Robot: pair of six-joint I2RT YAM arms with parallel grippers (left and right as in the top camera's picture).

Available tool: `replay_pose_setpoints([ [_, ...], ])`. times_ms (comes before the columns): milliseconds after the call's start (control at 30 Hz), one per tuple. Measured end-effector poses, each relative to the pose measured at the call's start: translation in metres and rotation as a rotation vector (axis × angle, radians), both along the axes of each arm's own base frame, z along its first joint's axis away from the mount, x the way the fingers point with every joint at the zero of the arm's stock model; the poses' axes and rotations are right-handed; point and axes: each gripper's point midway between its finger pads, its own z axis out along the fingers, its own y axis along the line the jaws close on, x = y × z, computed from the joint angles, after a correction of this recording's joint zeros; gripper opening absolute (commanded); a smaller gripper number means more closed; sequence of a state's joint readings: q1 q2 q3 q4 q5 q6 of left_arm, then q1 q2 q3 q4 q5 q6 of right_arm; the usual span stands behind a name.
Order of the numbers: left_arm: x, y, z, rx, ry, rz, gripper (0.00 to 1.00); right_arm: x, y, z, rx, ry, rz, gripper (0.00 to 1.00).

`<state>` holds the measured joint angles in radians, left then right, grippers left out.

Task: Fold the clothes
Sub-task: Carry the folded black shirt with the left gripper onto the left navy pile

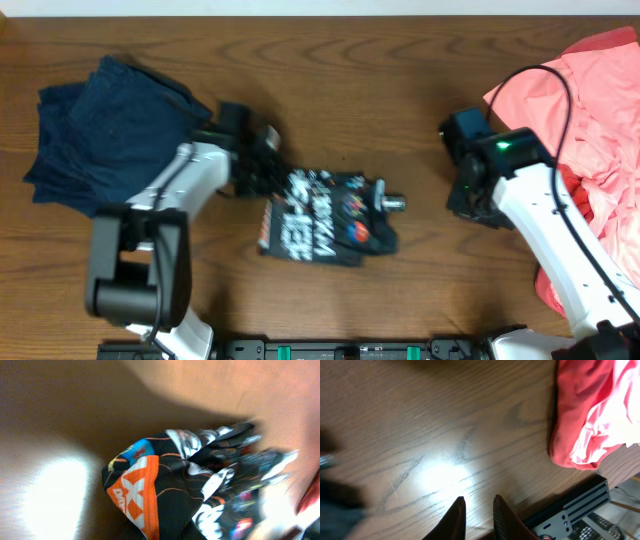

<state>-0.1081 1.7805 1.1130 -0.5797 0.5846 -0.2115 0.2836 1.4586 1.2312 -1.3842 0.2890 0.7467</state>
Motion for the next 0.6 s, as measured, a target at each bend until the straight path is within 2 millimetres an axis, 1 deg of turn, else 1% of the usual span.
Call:
replay_pose_setpoints([
  [133, 0.058, 0.052, 0.063, -0.006, -0.206, 0.14, 0.07, -0.001, -0.011, 0.004, 0.0, -0.007, -0.018, 0.18],
  [167, 0.072, 0.071, 0.081, -0.002, -0.266, 0.182, 0.07, -0.001, -0.012, 0.005, 0.0, -0.007, -0.022, 0.18],
  [200, 0.081, 0.083, 0.093, 0.002, -0.311, 0.207, 0.07, -0.002, -0.013, 0.005, 0.0, -0.007, -0.022, 0.18],
  [267, 0.103, 0.117, 0.12, 0.02, -0.417, 0.276, 0.08, -0.001, -0.014, 0.005, -0.001, -0.006, -0.022, 0.18],
  [333, 0.116, 0.157, 0.138, 0.054, -0.496, 0.356, 0.09, -0.002, -0.015, 0.005, -0.001, -0.004, -0.021, 0.18],
  [367, 0.118, 0.171, 0.142, 0.068, -0.515, 0.385, 0.09, -0.002, -0.015, 0.005, -0.001, -0.003, -0.02, 0.18],
  [433, 0.116, 0.209, 0.142, 0.12, -0.52, 0.469, 0.09, -0.001, -0.015, 0.005, -0.001, -0.003, -0.017, 0.18],
  [533, 0.103, 0.265, 0.136, 0.214, -0.497, 0.6, 0.1, -0.001, -0.015, 0.005, -0.001, -0.002, -0.013, 0.18],
  [600, 0.093, 0.293, 0.134, 0.261, -0.481, 0.667, 0.11, -0.001, -0.015, 0.005, -0.002, -0.002, -0.013, 0.18],
])
